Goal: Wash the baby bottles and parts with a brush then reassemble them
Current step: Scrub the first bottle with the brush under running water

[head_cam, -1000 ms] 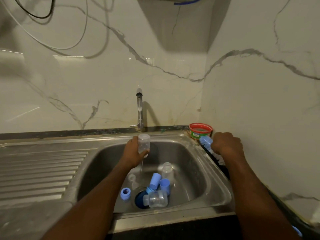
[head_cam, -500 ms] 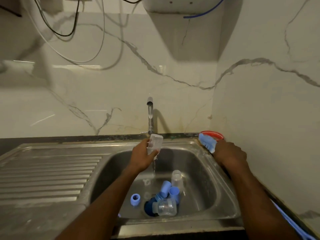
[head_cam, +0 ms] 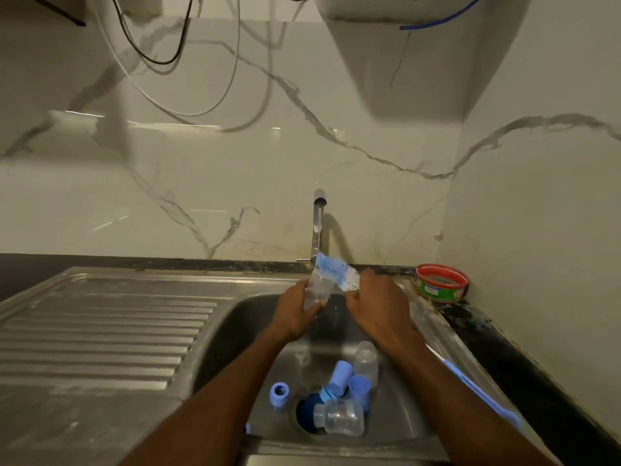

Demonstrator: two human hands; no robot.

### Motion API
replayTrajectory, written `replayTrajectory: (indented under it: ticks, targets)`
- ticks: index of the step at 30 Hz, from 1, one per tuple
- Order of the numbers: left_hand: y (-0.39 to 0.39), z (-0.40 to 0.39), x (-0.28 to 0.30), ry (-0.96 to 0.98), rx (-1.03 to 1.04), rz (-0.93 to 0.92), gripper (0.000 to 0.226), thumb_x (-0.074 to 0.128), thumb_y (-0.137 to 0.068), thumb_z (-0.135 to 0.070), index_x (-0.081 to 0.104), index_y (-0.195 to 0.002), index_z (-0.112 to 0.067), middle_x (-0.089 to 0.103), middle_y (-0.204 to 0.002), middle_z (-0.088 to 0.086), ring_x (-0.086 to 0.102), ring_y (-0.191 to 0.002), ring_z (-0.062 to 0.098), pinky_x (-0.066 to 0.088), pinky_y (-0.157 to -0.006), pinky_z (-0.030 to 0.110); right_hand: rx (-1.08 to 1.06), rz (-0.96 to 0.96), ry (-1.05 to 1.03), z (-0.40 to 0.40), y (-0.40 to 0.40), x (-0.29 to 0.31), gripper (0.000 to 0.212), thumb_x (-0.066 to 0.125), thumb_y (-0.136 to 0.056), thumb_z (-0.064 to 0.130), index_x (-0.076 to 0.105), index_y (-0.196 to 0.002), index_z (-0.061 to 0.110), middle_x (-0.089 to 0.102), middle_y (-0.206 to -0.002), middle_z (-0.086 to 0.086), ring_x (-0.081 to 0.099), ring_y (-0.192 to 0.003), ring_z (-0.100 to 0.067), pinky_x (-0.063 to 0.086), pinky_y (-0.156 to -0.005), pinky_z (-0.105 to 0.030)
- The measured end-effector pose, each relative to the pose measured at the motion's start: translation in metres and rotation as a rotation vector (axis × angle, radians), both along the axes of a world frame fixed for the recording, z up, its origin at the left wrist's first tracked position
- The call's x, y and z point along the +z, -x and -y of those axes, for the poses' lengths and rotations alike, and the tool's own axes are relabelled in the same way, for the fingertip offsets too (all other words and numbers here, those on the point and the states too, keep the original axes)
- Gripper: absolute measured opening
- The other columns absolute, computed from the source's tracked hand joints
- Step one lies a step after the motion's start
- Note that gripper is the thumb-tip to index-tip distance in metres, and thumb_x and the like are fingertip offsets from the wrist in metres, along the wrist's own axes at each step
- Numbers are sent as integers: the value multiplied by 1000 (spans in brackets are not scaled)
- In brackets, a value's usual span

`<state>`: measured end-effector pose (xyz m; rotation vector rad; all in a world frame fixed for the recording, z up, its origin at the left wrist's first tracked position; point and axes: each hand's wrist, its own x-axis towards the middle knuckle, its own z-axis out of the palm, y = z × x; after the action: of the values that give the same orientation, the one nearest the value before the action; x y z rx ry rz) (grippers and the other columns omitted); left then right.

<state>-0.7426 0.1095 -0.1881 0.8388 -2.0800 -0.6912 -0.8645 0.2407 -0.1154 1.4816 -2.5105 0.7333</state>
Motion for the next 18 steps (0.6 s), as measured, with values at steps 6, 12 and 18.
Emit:
replayTrajectory:
  ticks: [6, 12, 18]
  targets:
    - [-2, 0, -2, 72, -109, 11, 50, 69, -95, -31, 52, -140, -18, 61, -137, 5, 58, -122, 13, 47, -107, 37, 20, -128, -34, 3, 0, -7, 28, 53, -103, 24, 53, -130, 18, 66, -115, -10, 65, -99, -26, 53, -84, -39]
    - [-13, 16, -3, 62, 73, -33, 47, 74, -92, -30, 59, -133, -14, 67, -127, 7, 63, -115, 19, 52, -100, 38, 60, -259, -20, 2, 3, -7, 32, 53, -102, 35, 53, -133, 26, 68, -117, -6, 66, -101, -26, 56, -87, -42]
    - [-5, 6, -3, 71, -106, 15, 53, 71, -94, -35, 53, -141, -17, 63, -134, 3, 62, -119, 14, 51, -103, 35, 52, -247, 0, 8, 0, -8, 37, 53, -102, 35, 50, -136, 20, 66, -115, -7, 65, -97, -23, 55, -81, -36]
